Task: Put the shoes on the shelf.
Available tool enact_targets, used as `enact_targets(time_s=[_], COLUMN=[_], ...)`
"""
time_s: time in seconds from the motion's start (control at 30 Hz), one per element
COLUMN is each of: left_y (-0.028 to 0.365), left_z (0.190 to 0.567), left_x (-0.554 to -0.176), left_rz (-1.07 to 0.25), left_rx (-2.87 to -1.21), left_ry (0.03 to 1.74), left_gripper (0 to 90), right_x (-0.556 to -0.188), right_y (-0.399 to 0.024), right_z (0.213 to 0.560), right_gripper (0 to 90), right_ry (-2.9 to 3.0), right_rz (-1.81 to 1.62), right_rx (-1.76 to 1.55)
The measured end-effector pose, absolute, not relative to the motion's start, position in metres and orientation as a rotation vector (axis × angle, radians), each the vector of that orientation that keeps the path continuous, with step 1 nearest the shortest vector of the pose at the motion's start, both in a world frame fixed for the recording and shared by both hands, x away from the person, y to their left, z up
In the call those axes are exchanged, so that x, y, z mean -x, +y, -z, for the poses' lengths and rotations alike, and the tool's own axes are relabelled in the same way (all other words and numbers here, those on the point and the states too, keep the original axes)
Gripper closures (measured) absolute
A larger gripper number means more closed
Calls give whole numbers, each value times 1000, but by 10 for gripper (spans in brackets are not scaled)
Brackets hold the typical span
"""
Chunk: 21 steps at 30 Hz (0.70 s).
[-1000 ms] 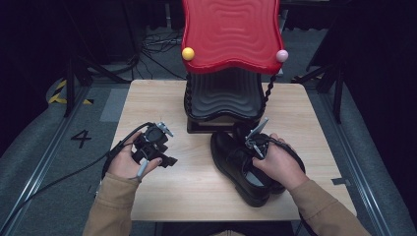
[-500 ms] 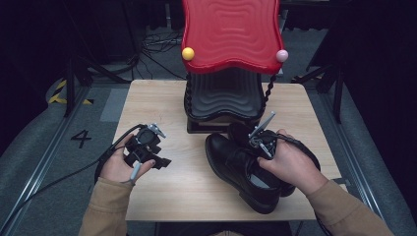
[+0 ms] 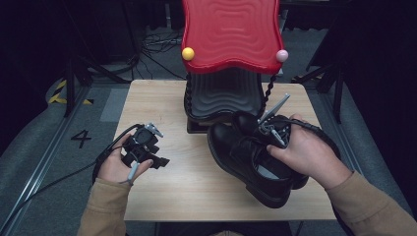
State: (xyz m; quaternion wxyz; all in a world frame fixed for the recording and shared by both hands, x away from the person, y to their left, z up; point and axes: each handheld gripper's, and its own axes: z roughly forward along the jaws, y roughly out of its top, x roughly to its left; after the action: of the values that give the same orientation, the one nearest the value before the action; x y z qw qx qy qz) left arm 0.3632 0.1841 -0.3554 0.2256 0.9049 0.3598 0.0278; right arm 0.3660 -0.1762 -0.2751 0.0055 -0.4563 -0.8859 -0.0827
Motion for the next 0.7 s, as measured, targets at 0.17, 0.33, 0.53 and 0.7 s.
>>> enact_targets(time_s=[0.17,0.33,0.53,0.7], left_y=[184,185,188,191], left_z=[355,355,355,354], left_x=[-364,-364,-364,-363], left_rz=[-80,-77,-80,-74], left_rx=[-2497,-2490,-2484,-2472], left_ry=[990,991,996,1017], left_gripper=[412,412,412,411], right_x=[-365,-365,-365,-367], right_y=[-179,-183,-184,-186], right_z=[258,238,213,200], right_gripper=[817,818,817,817], right_ry=[-2782,-2779,-2798,-2801], right_rz=[276,314,342,353], right_rx=[1419,1427,1441,1432])
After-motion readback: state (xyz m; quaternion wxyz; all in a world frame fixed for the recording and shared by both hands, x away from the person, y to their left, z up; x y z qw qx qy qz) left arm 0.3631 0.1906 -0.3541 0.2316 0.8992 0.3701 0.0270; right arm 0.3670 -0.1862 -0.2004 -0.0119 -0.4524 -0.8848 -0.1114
